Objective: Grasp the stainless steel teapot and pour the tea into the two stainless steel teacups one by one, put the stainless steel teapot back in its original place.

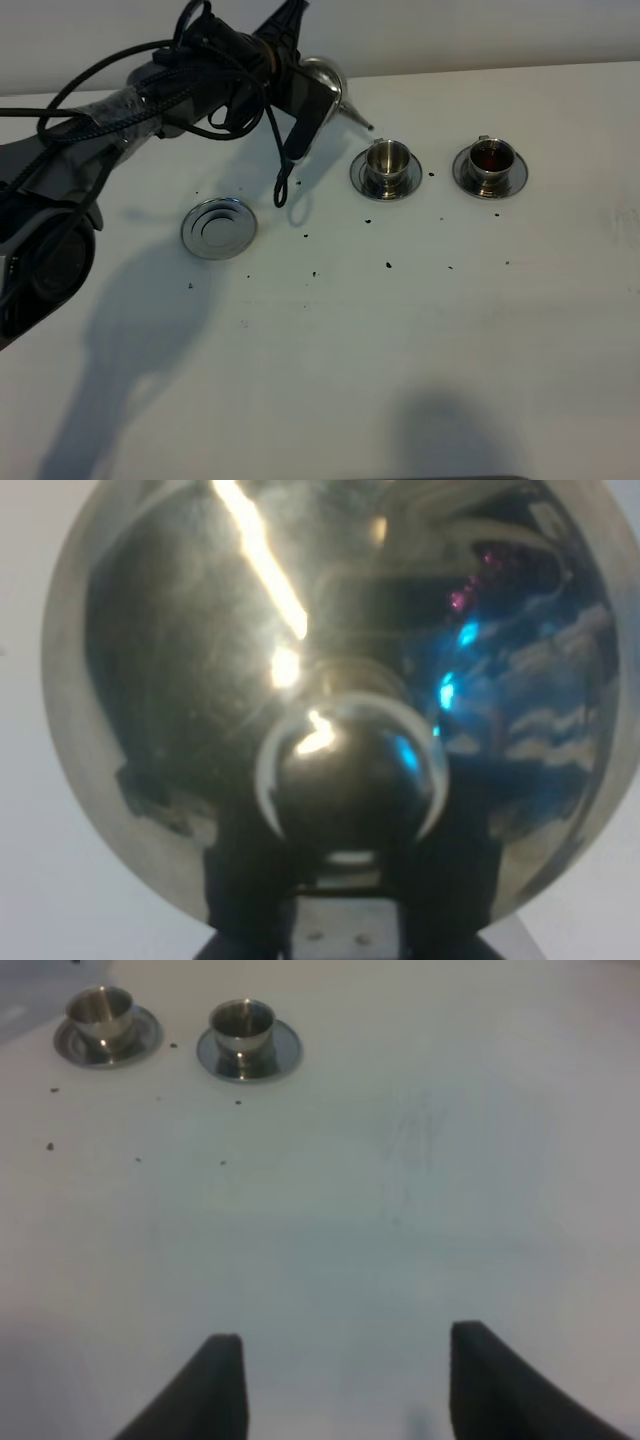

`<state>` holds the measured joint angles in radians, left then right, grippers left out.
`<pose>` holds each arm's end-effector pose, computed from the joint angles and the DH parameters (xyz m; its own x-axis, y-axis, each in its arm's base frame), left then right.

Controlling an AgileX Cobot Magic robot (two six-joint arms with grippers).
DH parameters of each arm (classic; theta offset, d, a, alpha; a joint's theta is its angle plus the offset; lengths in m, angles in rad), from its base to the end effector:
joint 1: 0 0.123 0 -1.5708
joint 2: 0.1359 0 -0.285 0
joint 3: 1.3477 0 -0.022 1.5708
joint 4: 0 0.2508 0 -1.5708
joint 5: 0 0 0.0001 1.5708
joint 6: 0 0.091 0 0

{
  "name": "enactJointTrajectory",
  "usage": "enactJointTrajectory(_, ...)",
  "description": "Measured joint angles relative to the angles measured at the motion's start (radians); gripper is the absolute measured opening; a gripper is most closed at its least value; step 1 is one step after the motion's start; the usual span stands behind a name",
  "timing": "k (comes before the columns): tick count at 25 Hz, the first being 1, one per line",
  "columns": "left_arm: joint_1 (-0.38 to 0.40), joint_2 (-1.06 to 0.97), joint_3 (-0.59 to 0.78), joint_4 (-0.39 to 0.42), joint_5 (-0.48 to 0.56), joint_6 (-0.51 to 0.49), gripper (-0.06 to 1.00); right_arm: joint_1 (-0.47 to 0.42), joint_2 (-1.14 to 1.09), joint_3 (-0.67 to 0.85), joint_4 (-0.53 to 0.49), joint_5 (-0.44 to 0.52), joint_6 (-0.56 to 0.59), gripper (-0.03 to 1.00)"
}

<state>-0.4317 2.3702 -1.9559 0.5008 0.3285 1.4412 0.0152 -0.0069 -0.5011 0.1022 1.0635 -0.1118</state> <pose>0.5029 -0.2161 0.1803 0.4603 0.8103 0.3626 0.3924 -0.5521 0.7356 -0.0065 0.0080 0.2777 -0.4426 -0.0685 -0.8941 -0.1225 0.9924 -0.0154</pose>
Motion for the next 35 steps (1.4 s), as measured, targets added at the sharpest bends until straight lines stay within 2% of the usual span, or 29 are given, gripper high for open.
enactJointTrajectory(16,-0.004,0.009,0.003,-0.003,-0.100,0.098,0.23,0.000,0.000,0.000,0.000,0.000,0.000,0.44)
enactJointTrajectory(25,-0.023,0.009,0.007,-0.003,-0.157,0.193,0.23,0.000,0.000,0.000,0.000,0.000,0.000,0.44)
enactJointTrajectory(35,-0.026,0.009,0.009,-0.003,-0.170,0.272,0.23,0.000,0.000,0.000,0.000,0.000,0.000,0.44)
